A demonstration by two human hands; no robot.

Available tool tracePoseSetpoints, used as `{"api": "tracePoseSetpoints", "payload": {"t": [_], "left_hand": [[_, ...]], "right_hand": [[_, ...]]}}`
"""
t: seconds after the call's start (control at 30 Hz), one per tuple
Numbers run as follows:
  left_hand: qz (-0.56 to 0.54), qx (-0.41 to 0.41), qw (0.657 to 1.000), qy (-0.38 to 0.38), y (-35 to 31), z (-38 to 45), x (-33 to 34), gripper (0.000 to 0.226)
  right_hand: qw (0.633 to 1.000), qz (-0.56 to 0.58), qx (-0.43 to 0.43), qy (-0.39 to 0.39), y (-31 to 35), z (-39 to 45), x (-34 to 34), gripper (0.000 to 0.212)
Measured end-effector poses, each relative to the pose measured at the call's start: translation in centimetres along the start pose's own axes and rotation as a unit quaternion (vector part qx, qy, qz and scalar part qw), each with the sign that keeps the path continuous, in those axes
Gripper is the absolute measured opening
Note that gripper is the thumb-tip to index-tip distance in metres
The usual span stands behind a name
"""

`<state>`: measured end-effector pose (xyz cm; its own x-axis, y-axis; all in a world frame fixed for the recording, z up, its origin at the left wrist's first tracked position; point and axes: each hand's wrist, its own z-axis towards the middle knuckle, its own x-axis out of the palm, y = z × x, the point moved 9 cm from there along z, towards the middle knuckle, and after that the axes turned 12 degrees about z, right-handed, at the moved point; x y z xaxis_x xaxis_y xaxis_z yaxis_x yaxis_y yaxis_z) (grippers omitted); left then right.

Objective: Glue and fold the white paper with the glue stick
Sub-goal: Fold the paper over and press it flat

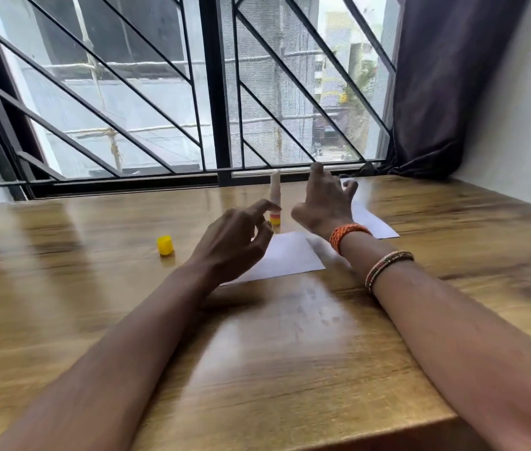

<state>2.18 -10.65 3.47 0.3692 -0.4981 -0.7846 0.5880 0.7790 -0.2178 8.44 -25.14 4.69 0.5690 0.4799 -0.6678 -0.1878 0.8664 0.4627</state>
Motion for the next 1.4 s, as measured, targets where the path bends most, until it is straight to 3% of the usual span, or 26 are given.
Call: {"api": "tracePoseSetpoints", "payload": {"t": [0.07,0.13,0.27,0.4,0.73,0.93,1.1,1.27,1.4], "left_hand": [[-0.016,0.017,1.0,0.011,-1.4,-0.1,0.6,0.039],[-0.032,0.023,0.999,0.029,-2.4,-0.2,1.4,0.039],[-0.046,0.022,0.997,0.049,-2.8,-0.2,2.2,0.037],[-0.047,0.02,0.998,0.045,-2.5,-0.3,2.0,0.034],[-0.03,0.022,0.998,0.047,-2.3,-0.4,2.1,0.033],[-0.021,0.019,0.999,0.04,-2.2,-0.4,1.8,0.032],[-0.007,0.02,1.0,0.013,-1.8,-0.3,1.3,0.027],[-0.007,0.031,0.999,-0.009,-2.0,-0.2,0.8,0.035],[0.0,-0.01,0.999,-0.041,-1.9,-0.2,-0.2,0.041]], "right_hand": [[0.996,-0.023,0.046,-0.066,-2.1,0.1,-2.3,0.054],[0.989,-0.04,0.119,-0.078,-5.0,0.0,-3.5,0.056],[0.965,-0.081,0.248,-0.018,-10.0,-0.9,-4.0,0.059],[0.946,-0.088,0.309,0.036,-11.7,-1.5,-3.2,0.068],[0.944,-0.035,0.327,0.018,-11.7,-1.5,-3.8,0.048],[0.949,-0.032,0.314,-0.005,-11.9,-1.5,-3.8,0.048],[0.961,-0.005,0.274,-0.023,-10.7,-0.9,-5.5,0.029],[0.957,0.068,0.273,-0.066,-9.5,-0.8,-8.0,0.033],[0.97,0.143,0.168,-0.098,-7.5,-0.4,-9.2,0.019]]}}
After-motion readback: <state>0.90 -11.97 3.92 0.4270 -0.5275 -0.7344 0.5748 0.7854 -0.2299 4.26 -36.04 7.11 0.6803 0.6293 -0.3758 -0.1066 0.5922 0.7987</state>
